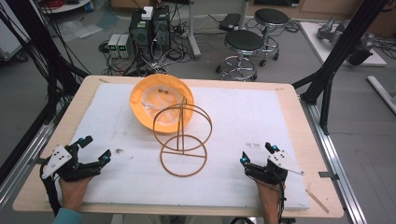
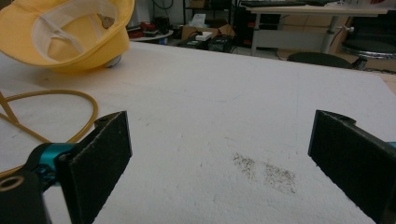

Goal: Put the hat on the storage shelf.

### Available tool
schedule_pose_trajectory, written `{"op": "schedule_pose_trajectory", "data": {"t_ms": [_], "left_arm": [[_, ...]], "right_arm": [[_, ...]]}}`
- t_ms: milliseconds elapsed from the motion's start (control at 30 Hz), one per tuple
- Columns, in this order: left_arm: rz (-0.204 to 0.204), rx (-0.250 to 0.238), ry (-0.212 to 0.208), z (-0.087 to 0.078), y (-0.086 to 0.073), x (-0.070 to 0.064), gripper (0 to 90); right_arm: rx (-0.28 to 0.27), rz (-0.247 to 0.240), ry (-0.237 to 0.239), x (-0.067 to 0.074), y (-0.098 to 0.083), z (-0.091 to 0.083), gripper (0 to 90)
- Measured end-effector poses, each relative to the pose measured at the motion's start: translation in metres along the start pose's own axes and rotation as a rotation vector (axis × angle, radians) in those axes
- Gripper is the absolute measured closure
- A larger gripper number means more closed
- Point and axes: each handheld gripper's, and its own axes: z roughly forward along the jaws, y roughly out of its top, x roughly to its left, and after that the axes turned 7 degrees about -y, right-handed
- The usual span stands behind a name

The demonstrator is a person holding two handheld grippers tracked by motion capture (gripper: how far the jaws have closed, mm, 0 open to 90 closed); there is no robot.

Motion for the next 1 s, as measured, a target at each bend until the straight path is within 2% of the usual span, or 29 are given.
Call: {"op": "schedule_pose_trajectory", "data": {"t_ms": [767, 1000], "left_arm": [[-0.014, 0.011, 0.005, 0.0012, 0.0006, 0.0011, 8.4], [-0.029, 0.019, 0.005, 0.0023, 0.0013, 0.0025, 8.4]], "right_arm": [[0.005, -0.006, 0.004, 0.0004, 0.0003, 0.0004, 4.9], [0.007, -0.017, 0.002, 0.0014, 0.0004, 0.0006, 4.9]]}}
